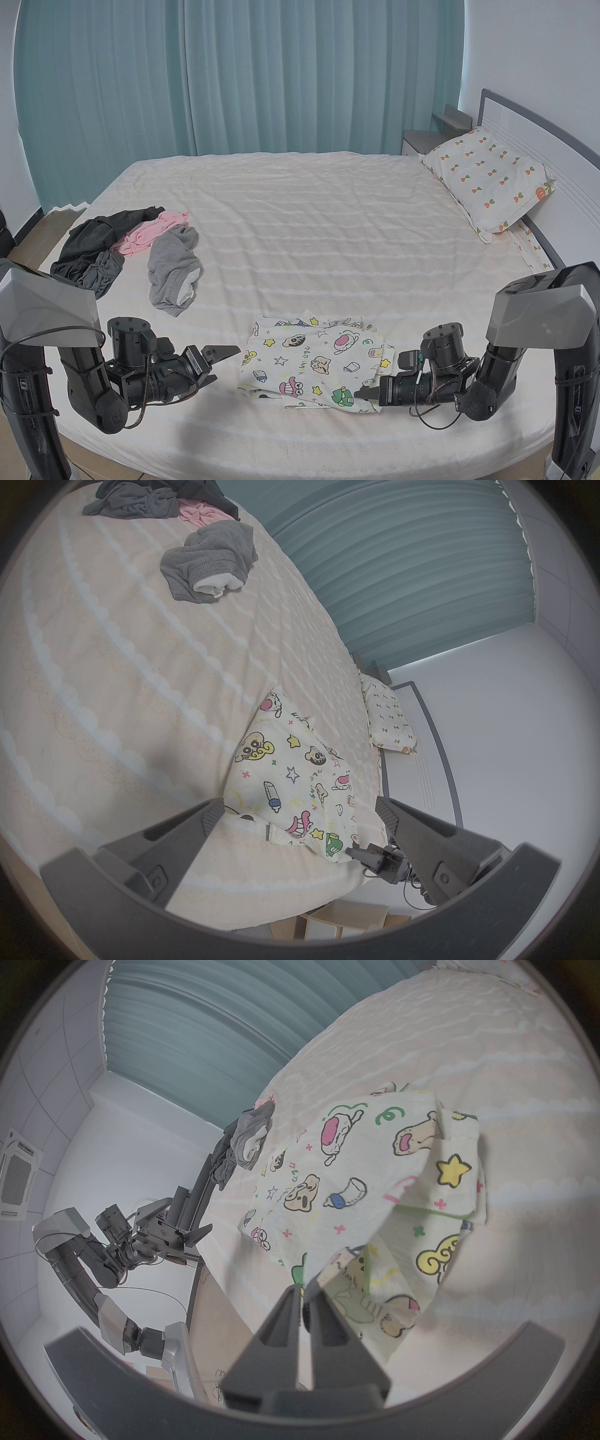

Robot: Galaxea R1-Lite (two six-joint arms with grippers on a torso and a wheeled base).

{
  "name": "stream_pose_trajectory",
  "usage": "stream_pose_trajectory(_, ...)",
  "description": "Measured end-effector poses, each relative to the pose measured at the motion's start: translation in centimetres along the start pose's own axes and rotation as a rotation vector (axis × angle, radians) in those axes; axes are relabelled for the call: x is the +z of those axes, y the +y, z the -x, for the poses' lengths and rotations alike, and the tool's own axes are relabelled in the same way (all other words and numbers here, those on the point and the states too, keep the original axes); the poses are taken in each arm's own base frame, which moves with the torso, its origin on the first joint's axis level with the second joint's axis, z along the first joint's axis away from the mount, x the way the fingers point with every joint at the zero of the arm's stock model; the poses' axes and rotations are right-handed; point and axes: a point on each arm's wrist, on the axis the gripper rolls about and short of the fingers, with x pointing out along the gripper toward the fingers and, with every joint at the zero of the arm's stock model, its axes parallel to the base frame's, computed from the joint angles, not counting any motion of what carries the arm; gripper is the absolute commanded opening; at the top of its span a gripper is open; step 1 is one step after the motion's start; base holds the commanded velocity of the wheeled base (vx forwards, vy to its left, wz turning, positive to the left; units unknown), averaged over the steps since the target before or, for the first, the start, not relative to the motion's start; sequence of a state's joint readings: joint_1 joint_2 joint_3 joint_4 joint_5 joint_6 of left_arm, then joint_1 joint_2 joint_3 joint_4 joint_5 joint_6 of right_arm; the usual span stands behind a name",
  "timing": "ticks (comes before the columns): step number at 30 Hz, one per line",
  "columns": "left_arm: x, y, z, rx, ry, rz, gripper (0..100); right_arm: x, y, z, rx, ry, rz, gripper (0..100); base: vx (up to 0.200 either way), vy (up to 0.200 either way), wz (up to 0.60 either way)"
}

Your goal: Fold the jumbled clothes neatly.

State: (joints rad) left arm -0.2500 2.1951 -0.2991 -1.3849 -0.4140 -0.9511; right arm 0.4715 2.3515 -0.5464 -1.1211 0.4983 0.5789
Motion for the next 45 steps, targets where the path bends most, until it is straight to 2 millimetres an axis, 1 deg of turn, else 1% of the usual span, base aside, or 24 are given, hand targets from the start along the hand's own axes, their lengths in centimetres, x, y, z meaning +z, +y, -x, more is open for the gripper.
stream_pose_trajectory(13,0.0,0.0,0.0,-0.001,-0.001,-0.001,100,0.2,-1.2,2.2,-0.04,-0.031,-0.027,0,0.0,0.0,0.0)
stream_pose_trajectory(23,0.0,0.0,0.0,0.0,0.0,-0.001,100,-0.1,-1.8,2.8,-0.072,-0.007,-0.022,0,0.0,0.0,0.0)
stream_pose_trajectory(39,0.2,-0.1,-0.1,-0.007,-0.007,0.006,100,0.1,-2.3,3.2,-0.098,-0.029,-0.007,0,0.0,0.0,0.0)
stream_pose_trajectory(40,0.2,-0.1,-0.1,-0.008,-0.007,0.005,100,0.1,-2.3,3.2,-0.102,-0.031,-0.007,100,0.0,0.0,0.0)
stream_pose_trajectory(45,0.3,-0.1,-0.2,-0.008,-0.01,0.005,100,0.3,-2.5,3.3,-0.106,-0.039,-0.009,100,0.0,0.0,0.0)
